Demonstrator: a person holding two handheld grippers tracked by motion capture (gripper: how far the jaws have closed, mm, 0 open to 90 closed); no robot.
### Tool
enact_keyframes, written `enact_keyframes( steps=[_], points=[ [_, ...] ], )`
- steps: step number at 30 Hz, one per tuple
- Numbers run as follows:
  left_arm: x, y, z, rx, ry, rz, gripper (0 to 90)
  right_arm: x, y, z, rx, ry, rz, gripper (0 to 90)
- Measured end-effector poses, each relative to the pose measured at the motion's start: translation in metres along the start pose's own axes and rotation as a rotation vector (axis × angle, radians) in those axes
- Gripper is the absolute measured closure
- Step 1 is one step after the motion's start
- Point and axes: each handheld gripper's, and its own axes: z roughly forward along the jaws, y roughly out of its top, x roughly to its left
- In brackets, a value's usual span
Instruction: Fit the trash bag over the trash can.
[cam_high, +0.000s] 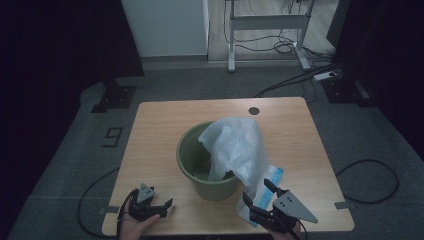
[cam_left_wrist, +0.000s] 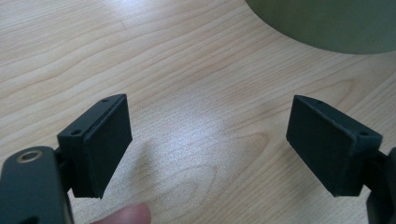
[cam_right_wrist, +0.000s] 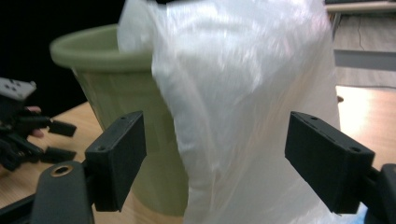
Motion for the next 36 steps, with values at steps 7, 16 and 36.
enact_keyframes(
  steps=[7,16,36],
  points=[
    [0.002,-0.001,0.000,0.001,0.004,-0.004,13.7,-0.004,-0.012,0.015,0.040,-0.048,-0.031,40.2],
    [0.001,0.000,-0.001,-0.004,-0.004,-0.003,13.7,-0.033,-0.002,0.013,0.035,-0.173,-0.125,82.6],
    [0.001,-0.001,0.001,0.007,0.000,0.000,13.7,-0.051,0.104,0.001,-0.205,-0.136,-0.169,88.0]
  ],
)
